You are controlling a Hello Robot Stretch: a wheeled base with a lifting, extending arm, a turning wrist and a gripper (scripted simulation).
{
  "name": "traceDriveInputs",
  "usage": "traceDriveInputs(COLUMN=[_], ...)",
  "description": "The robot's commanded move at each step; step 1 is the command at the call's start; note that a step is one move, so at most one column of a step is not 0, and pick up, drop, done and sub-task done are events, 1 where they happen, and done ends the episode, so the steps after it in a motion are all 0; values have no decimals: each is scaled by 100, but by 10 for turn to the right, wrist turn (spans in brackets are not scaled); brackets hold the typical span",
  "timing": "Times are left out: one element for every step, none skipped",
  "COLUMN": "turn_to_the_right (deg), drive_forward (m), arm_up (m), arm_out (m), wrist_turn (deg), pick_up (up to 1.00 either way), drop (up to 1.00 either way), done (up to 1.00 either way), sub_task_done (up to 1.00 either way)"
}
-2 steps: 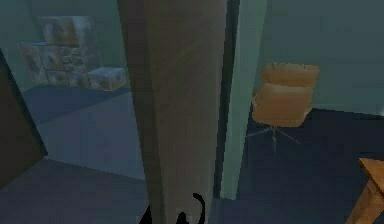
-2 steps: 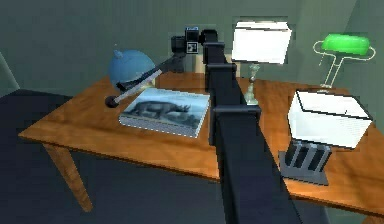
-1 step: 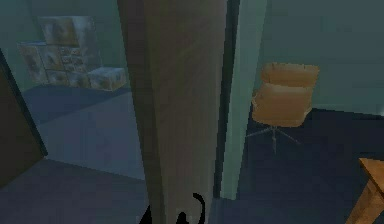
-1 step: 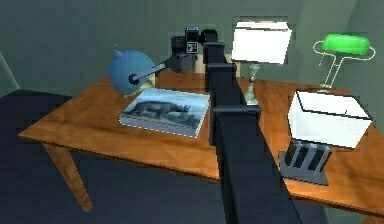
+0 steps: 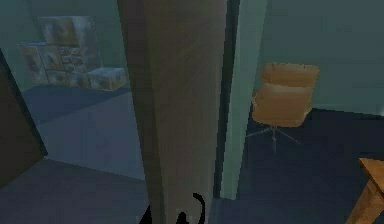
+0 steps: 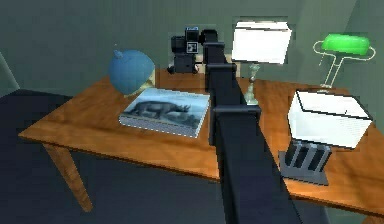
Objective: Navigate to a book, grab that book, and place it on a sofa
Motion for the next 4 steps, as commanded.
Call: traceDriveInputs(turn_to_the_right=[0, 0, 0, 0], drive_forward=[0, 0, 0, 0], arm_up=[0, -28, 0, 10], arm_out=[0, 0, 0, 0], wrist_turn=[150, 0, 0, 0], pick_up=[0, 0, 100, 0], drop=[0, 0, 0, 0], done=[0, 0, 0, 0], sub_task_done=[0, 0, 0, 0])
